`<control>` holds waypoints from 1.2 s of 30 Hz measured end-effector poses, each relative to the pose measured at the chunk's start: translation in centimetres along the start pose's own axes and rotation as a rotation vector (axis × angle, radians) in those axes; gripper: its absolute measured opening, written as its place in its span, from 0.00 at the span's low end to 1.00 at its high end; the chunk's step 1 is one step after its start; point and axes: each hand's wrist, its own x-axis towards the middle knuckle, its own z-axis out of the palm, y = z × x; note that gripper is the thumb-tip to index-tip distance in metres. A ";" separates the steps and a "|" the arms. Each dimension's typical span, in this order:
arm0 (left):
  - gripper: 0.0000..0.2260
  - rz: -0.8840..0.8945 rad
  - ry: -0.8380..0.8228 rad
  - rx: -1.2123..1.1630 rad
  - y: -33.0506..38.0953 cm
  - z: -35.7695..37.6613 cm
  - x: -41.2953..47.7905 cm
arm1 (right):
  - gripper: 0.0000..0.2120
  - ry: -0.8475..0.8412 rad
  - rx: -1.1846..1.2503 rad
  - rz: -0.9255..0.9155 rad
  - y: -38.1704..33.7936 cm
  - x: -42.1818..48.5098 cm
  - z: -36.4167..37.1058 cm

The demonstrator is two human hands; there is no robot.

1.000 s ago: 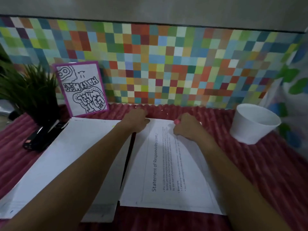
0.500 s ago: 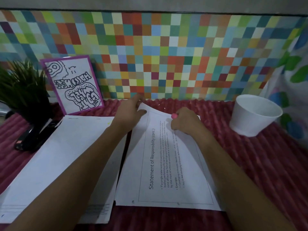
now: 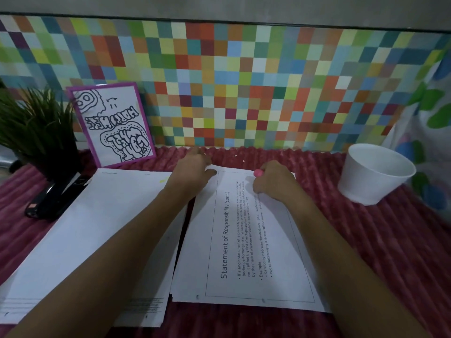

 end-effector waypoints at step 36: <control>0.06 -0.217 0.067 -1.083 2.8 0.1 -2.4 | 0.22 0.155 0.244 -0.349 -3.7 -1.9 -1.8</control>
